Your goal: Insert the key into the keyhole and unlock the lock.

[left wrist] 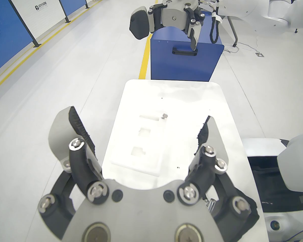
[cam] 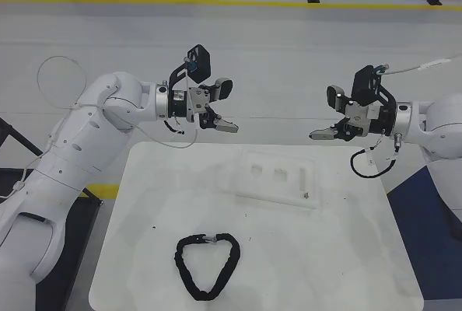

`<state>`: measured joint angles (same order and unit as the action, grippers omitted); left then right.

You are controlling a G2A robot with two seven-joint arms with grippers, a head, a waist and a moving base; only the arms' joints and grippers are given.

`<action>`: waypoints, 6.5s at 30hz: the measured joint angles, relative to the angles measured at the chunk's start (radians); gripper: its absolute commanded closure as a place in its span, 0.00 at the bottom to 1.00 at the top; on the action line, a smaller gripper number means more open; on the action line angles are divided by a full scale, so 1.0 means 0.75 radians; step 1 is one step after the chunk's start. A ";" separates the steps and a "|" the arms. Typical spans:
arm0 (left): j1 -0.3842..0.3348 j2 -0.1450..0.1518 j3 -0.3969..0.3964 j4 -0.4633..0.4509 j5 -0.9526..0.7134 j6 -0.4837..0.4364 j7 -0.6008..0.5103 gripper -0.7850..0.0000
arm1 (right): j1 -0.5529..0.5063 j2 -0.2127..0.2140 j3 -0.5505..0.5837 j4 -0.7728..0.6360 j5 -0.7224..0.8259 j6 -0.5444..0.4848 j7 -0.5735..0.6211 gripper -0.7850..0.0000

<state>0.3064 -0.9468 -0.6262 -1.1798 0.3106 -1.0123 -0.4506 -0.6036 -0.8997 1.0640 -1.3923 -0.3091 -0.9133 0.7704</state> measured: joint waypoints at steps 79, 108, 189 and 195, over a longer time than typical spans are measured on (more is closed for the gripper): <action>0.000 0.000 0.000 0.000 0.000 0.000 0.000 0.00 | 0.163 -0.275 -0.570 0.594 0.063 1.275 0.466 0.00; 0.000 0.000 0.000 0.000 0.000 0.000 0.000 0.00 | -0.114 -0.202 -0.527 0.138 -0.234 1.742 0.609 0.24; 0.000 0.000 0.000 0.000 0.000 0.000 0.000 0.00 | -0.297 -0.184 -0.013 -0.040 -0.067 1.638 0.723 1.00; 0.000 0.000 0.000 0.000 0.000 0.000 0.000 0.00 | -0.349 -0.160 0.120 -0.080 0.160 1.563 0.849 1.00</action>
<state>0.3064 -0.9468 -0.6262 -1.1798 0.3106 -1.0123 -0.4506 -0.8651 -1.0196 1.1538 -1.4525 -0.1891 0.2590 1.4072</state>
